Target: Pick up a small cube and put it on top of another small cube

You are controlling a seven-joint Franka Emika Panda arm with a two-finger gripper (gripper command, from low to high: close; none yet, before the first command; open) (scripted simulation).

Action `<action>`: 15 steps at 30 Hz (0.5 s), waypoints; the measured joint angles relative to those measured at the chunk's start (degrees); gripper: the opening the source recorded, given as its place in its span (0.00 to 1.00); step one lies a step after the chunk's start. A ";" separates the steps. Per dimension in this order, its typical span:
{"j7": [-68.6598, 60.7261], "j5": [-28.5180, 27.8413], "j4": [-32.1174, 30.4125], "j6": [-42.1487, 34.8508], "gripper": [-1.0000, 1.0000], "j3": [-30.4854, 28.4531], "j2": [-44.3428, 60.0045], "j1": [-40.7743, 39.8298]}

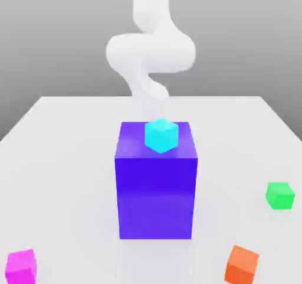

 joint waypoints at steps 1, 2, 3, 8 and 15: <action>1.76 -0.31 0.09 0.62 0.50 0.24 2.26 -1.17; 3.40 -0.55 0.17 1.25 0.50 0.49 4.43 -2.34; 5.19 -1.05 0.26 1.82 0.50 0.44 6.56 -3.10; 13.56 -2.79 0.68 4.71 0.50 0.69 17.01 -7.68; 24.66 -4.48 1.26 8.77 0.50 -0.82 31.55 -12.38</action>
